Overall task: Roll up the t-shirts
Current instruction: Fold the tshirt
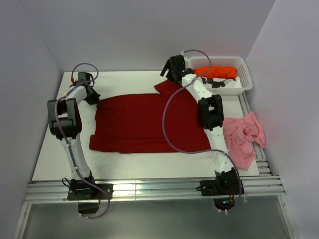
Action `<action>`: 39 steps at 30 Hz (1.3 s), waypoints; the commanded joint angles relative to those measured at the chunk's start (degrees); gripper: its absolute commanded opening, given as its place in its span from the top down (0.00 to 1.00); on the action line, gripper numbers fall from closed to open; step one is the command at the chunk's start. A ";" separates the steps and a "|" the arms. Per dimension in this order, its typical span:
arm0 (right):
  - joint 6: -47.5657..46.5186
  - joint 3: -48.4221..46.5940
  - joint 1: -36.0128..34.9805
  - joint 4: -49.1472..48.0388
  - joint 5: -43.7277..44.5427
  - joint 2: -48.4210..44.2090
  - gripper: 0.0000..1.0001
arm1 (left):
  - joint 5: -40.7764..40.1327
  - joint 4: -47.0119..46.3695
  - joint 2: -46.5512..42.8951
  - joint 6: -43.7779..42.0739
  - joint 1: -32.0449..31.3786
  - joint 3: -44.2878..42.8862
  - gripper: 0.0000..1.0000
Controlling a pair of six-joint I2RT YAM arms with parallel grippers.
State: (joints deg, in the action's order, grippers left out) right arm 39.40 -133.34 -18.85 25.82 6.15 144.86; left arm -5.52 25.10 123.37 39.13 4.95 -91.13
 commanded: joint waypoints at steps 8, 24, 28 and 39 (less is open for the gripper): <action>-18.82 2.38 0.39 -0.42 2.28 -1.77 0.20 | -2.66 3.81 -1.20 -2.57 0.85 -0.01 1.00; -23.31 -7.81 2.86 11.09 0.00 4.99 0.23 | -1.95 2.23 -3.84 -2.92 1.82 1.13 1.00; -21.39 -7.02 2.77 11.53 -0.09 5.26 0.24 | -0.99 1.71 -4.45 -2.84 2.08 1.75 1.00; -21.91 -9.66 1.89 16.27 1.93 6.93 0.36 | 0.50 1.09 -5.42 -2.84 2.26 2.10 1.00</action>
State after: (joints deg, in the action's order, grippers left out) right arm 18.31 -140.20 -16.12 39.44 7.09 151.02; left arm -5.72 26.44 121.45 37.17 6.74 -89.25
